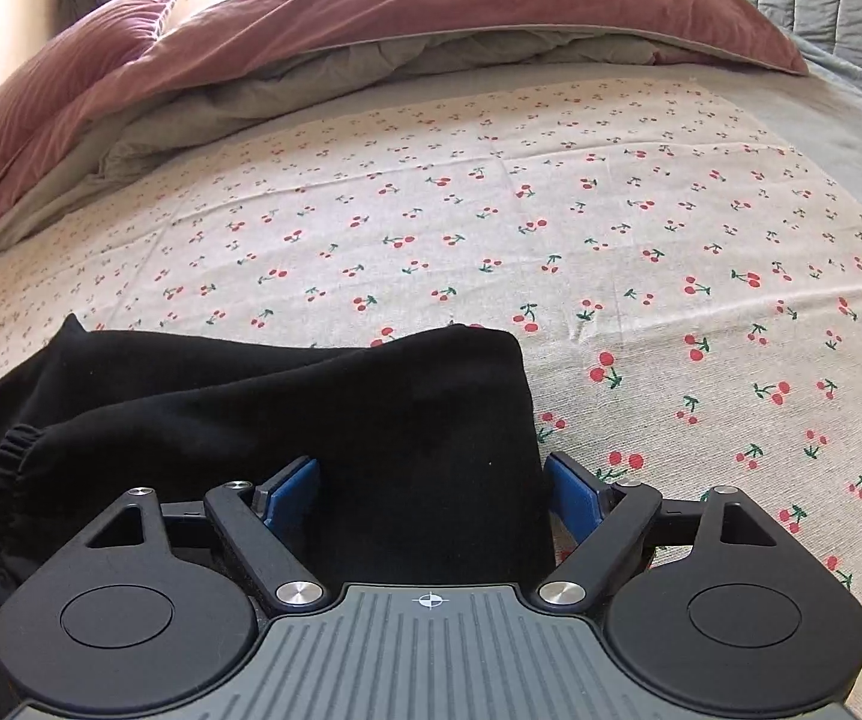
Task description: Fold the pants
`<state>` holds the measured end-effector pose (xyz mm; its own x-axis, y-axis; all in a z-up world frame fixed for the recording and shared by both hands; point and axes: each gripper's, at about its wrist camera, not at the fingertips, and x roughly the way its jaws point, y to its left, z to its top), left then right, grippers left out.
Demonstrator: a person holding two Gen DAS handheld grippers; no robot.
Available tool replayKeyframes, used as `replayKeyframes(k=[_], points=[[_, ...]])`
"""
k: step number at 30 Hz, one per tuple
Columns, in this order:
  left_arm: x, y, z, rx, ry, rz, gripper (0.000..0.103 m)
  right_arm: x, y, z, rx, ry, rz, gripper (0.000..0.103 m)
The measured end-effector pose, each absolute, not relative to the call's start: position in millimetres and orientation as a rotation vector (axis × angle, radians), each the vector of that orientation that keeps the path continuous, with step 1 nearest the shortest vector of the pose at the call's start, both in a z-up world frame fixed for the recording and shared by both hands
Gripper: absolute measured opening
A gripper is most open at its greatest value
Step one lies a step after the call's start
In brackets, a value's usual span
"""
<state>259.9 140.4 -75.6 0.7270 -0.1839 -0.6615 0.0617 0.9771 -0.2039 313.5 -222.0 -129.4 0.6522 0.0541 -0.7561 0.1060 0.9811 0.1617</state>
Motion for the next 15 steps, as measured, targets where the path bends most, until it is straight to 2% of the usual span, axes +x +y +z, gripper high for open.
replayKeyframes(k=[5,7,10,12,15], points=[[252,206,-65,-0.309,0.707,0.008,0.063,304,-243,-103,0.362,0.754,-0.017,0.080],[248,233,-64,-0.390,0.705,0.054,0.063,303,-241,-102,0.366,0.771,-0.008,0.081],[240,267,-64,-0.501,0.699,0.134,0.062,309,-221,-126,0.244,0.890,-0.006,0.081],[236,284,-64,-0.596,0.696,0.114,0.061,303,-203,-129,0.108,0.859,-0.032,0.081],[228,296,-56,-0.654,0.665,0.153,0.060,290,-190,-114,0.093,0.820,-0.051,0.081]])
